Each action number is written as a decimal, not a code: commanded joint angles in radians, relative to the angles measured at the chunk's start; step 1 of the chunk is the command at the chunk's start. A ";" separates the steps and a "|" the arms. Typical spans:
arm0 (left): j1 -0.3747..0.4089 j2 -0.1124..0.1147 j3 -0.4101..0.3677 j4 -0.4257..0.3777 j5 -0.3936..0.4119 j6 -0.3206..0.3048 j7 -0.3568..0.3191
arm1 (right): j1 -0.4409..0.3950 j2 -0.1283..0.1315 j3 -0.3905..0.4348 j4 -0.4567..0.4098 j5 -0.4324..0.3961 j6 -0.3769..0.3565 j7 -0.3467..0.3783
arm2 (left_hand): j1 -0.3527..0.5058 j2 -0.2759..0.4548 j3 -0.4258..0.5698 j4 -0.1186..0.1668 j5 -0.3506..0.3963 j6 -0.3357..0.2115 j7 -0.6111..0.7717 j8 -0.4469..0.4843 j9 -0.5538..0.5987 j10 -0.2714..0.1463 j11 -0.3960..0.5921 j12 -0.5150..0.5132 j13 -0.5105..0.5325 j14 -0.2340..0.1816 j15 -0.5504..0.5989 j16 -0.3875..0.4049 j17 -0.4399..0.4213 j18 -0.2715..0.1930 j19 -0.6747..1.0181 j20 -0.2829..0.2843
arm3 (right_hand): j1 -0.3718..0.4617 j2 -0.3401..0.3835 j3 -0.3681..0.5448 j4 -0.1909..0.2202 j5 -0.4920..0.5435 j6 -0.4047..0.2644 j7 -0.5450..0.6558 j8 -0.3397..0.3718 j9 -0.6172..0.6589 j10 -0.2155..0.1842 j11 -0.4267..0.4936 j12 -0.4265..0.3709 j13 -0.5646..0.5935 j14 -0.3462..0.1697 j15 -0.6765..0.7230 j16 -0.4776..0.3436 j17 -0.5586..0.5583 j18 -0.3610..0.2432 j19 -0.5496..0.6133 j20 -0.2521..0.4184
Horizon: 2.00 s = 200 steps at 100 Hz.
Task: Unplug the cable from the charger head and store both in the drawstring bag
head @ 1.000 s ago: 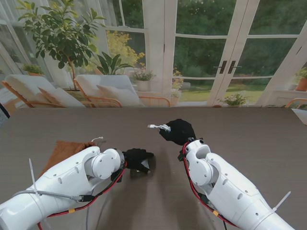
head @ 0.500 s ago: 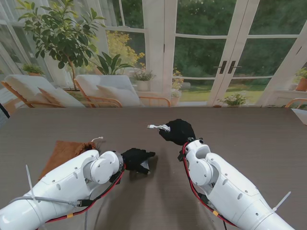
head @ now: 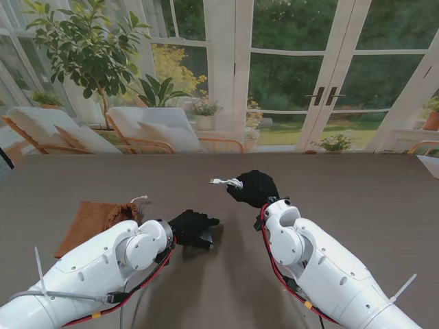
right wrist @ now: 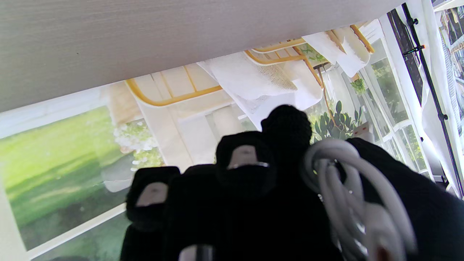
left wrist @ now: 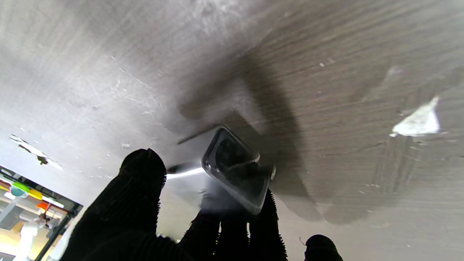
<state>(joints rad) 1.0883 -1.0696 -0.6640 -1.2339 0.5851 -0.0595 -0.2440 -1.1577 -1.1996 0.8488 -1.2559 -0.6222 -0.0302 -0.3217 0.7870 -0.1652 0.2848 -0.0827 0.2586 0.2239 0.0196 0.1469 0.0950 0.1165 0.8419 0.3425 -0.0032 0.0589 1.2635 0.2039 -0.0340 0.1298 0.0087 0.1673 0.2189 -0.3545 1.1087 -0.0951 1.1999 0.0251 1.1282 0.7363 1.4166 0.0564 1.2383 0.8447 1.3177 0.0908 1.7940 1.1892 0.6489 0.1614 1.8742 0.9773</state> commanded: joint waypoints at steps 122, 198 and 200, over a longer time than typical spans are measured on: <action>0.334 -0.017 -0.443 -0.222 0.068 -0.115 0.203 | -0.005 0.004 0.008 -0.032 -0.005 0.019 0.036 | -0.190 -0.186 0.259 -0.020 0.269 0.005 0.140 0.185 0.382 0.122 -0.705 0.050 0.286 0.244 -1.076 0.260 0.093 0.122 0.236 0.498 | 0.050 0.044 -0.016 0.017 0.018 0.073 0.067 -0.001 0.036 0.089 0.110 0.013 -0.010 -0.072 0.053 0.002 0.568 -0.118 0.220 0.002; 0.659 -0.005 -0.815 -0.607 0.204 0.407 0.057 | -0.015 0.005 0.003 -0.044 -0.001 0.012 0.047 | -0.215 -0.213 0.222 -0.024 0.481 0.112 0.303 0.340 0.670 0.251 -0.526 0.330 0.527 0.399 -0.650 0.462 0.178 0.255 1.108 0.518 | 0.049 0.042 -0.016 0.019 0.019 0.073 0.067 -0.002 0.036 0.089 0.110 0.013 -0.010 -0.072 0.053 0.002 0.569 -0.118 0.220 0.003; 0.659 -0.005 -0.817 -0.608 0.204 0.422 0.052 | -0.015 0.006 0.002 -0.044 -0.001 0.012 0.048 | -0.216 -0.213 0.217 -0.024 0.485 0.116 0.303 0.340 0.673 0.258 -0.524 0.334 0.529 0.404 -0.642 0.465 0.182 0.258 1.122 0.517 | 0.050 0.042 -0.016 0.019 0.019 0.072 0.067 -0.002 0.036 0.089 0.110 0.013 -0.010 -0.072 0.053 0.002 0.569 -0.118 0.220 0.003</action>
<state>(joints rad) 1.7455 -1.0802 -1.4731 -1.8330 0.7914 0.3479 -0.1646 -1.1663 -1.1928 0.8545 -1.2914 -0.6227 -0.0148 -0.2898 0.6003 -0.3651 0.5277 -0.0872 0.7205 0.3125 0.3069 0.4771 0.7383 0.3476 0.3001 0.6535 0.4935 0.4291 0.5849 0.6474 0.1374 0.3643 1.0650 0.6951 0.2292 -0.3545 1.1047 -0.0951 1.1998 0.0251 1.1284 0.7363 1.4166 0.0562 1.2384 0.8447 1.3177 0.0907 1.7940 1.1890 0.6489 0.1614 1.8742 0.9774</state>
